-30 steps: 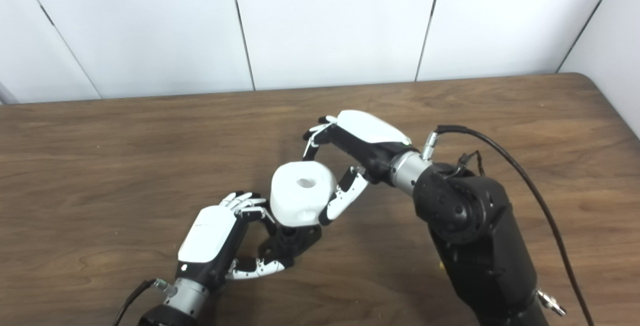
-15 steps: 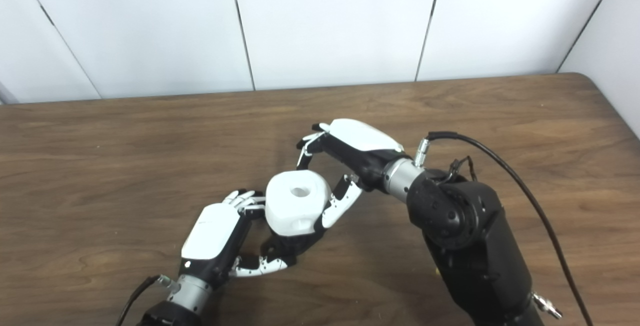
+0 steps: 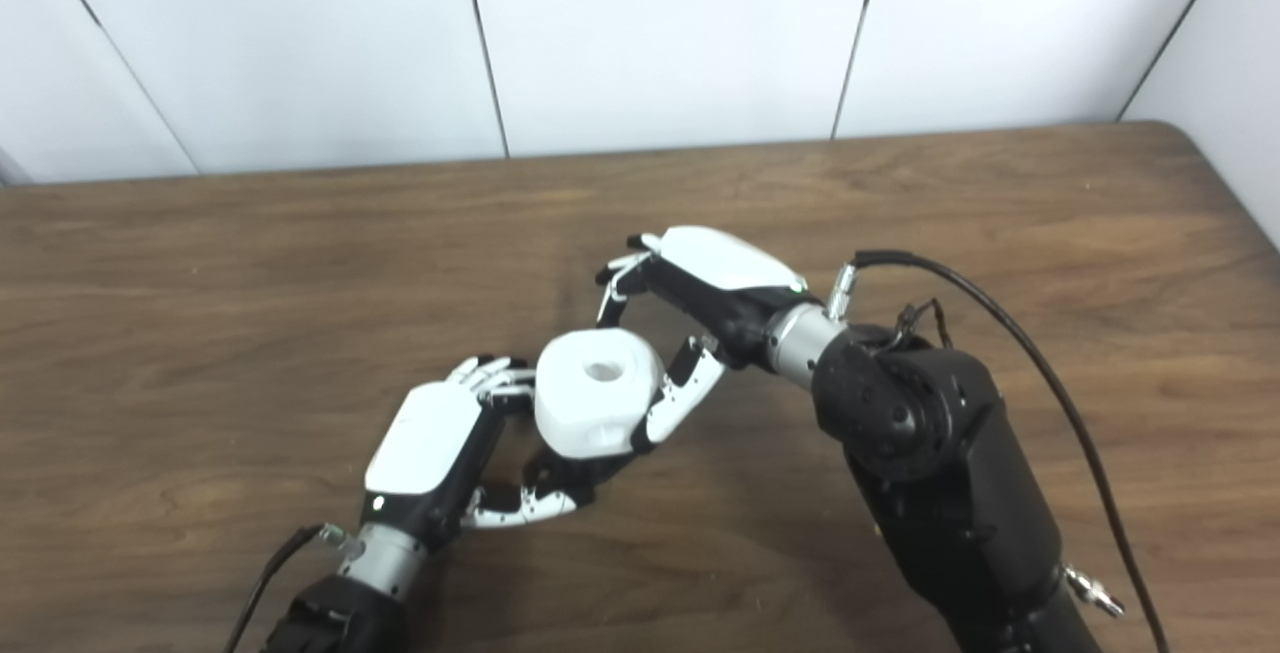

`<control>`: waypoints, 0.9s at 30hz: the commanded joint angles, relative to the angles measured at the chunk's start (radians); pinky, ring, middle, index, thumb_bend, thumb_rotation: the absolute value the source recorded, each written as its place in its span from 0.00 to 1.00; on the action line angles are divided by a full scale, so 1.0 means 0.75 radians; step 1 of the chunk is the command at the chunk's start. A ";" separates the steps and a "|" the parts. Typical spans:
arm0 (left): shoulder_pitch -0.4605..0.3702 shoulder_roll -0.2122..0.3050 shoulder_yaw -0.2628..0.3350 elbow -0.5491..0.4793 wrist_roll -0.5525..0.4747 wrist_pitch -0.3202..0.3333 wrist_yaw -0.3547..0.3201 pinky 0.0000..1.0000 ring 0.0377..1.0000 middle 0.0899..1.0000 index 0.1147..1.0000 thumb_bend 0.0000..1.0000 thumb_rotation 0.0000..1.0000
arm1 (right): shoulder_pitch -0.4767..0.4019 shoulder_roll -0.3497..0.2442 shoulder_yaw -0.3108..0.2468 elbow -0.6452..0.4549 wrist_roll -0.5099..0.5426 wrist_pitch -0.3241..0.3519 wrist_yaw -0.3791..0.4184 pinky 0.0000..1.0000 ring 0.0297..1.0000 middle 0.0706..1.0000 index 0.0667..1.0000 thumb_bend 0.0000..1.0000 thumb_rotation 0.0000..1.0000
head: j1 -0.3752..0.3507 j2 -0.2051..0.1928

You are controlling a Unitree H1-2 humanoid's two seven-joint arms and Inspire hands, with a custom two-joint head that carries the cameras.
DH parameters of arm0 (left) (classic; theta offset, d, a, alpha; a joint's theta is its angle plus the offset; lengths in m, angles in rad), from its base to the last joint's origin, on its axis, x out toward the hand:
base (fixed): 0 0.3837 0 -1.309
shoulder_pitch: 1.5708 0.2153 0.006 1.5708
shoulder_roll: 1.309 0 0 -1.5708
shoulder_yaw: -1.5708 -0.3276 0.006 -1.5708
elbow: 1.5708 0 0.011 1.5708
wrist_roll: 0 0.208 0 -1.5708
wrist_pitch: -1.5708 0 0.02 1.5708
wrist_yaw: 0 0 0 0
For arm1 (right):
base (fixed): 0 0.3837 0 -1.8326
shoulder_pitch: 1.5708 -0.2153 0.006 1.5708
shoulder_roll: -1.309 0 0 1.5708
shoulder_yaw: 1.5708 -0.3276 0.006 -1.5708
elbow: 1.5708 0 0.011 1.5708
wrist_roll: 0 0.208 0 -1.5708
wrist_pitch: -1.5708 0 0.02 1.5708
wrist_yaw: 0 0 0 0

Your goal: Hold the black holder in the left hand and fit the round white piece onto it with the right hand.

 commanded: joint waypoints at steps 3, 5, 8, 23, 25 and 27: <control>-0.013 -0.004 -0.015 0.001 0.036 0.008 -0.020 0.93 0.87 0.76 0.42 0.52 0.04 | -0.015 0.002 0.002 -0.016 0.006 -0.006 -0.042 1.00 1.00 0.86 0.45 0.52 0.13 | 0.002 0.002; -0.013 -0.004 -0.015 0.000 0.037 0.008 -0.021 0.93 0.87 0.76 0.42 0.52 0.04 | -0.009 0.004 0.007 -0.014 0.006 -0.011 -0.053 1.00 1.00 0.86 0.45 0.52 0.13 | 0.003 0.003; -0.013 -0.006 -0.015 0.008 0.035 0.003 -0.011 0.93 0.86 0.76 0.42 0.52 0.04 | -0.004 0.006 0.010 -0.011 0.013 -0.015 -0.067 1.00 1.00 0.87 0.44 0.52 0.14 | 0.004 0.001; -0.017 -0.016 -0.020 0.022 0.033 -0.002 0.001 0.92 0.87 0.75 0.42 0.52 0.04 | 0.004 0.011 0.030 0.002 0.017 -0.021 -0.115 1.00 1.00 0.86 0.44 0.52 0.13 | 0.010 -0.006; -0.017 -0.017 -0.021 0.022 0.035 0.000 -0.002 0.93 0.87 0.75 0.42 0.52 0.04 | 0.004 0.010 0.033 0.004 0.016 -0.024 -0.123 1.00 1.00 0.86 0.44 0.52 0.14 | 0.009 -0.008; -0.018 -0.017 -0.022 0.021 0.038 0.002 -0.005 0.93 0.87 0.75 0.42 0.52 0.04 | 0.003 0.010 0.035 0.006 0.017 -0.024 -0.132 1.00 1.00 0.86 0.44 0.53 0.14 | 0.010 -0.008</control>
